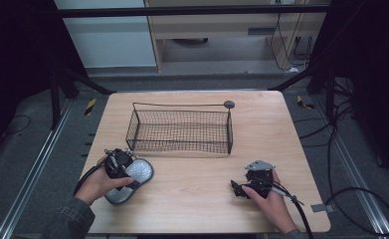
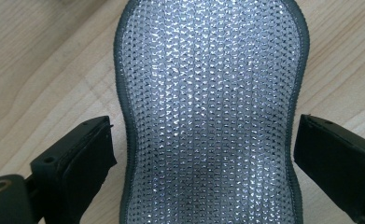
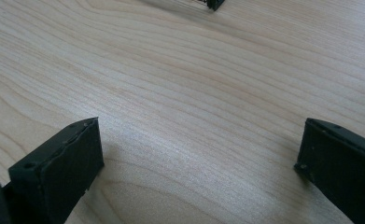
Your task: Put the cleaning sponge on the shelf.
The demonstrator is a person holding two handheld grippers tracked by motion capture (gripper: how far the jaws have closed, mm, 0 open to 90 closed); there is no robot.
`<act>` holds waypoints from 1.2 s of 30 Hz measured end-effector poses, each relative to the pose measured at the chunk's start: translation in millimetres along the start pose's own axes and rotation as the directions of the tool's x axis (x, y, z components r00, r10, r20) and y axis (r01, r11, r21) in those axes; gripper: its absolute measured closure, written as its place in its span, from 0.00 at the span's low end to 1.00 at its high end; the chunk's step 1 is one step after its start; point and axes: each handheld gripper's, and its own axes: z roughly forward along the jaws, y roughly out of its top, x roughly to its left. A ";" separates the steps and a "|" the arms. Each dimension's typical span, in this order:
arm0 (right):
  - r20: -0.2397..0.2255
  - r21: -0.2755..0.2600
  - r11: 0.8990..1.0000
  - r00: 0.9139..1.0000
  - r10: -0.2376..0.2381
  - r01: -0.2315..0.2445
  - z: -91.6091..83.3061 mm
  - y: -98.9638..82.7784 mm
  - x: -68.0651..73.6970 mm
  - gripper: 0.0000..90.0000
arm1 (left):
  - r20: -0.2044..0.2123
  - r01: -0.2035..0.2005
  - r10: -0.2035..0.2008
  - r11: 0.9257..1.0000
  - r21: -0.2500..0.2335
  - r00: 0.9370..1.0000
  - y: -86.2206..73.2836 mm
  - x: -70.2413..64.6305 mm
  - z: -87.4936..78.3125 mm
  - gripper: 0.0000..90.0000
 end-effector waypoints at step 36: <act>-0.006 0.002 1.000 1.000 -0.004 0.004 -0.4 -0.1 0.6 0.00 | 0.041 0.062 -0.061 0.998 -0.026 0.997 -9.9 5.1 17.1 0.02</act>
